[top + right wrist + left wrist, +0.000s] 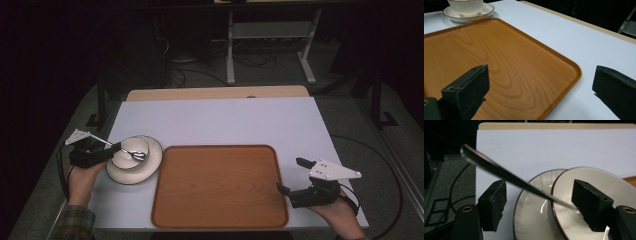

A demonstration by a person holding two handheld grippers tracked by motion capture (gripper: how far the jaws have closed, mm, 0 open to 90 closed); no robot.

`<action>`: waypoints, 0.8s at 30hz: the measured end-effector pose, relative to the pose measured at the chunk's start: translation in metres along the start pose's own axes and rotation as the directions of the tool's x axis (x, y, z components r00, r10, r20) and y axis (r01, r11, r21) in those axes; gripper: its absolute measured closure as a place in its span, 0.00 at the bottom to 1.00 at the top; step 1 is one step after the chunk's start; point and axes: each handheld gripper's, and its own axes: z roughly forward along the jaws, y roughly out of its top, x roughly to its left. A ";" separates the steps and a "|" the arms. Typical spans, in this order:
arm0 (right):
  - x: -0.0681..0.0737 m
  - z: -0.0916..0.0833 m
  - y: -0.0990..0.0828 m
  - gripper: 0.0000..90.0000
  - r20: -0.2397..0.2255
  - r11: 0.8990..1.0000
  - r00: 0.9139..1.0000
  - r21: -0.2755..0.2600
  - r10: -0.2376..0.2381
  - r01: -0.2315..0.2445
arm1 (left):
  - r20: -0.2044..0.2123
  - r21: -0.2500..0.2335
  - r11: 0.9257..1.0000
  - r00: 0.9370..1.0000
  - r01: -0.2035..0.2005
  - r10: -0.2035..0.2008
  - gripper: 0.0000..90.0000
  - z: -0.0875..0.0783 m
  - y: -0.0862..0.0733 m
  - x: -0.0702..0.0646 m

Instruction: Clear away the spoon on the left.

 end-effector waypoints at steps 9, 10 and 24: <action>-0.001 -0.002 -0.001 0.00 0.004 1.000 1.000 -0.005 0.001 -0.001 | 0.011 0.004 1.000 1.000 -0.008 0.008 0.40 0.001 -0.002 -0.003; -0.001 -0.002 -0.001 0.00 0.003 1.000 1.000 -0.005 0.001 -0.001 | 0.011 0.006 1.000 1.000 -0.008 0.007 0.40 0.001 -0.003 -0.003; -0.001 -0.003 0.000 0.01 0.007 1.000 1.000 -0.004 -0.004 0.004 | 0.018 0.002 0.999 0.999 -0.033 0.033 0.62 -0.003 -0.003 -0.005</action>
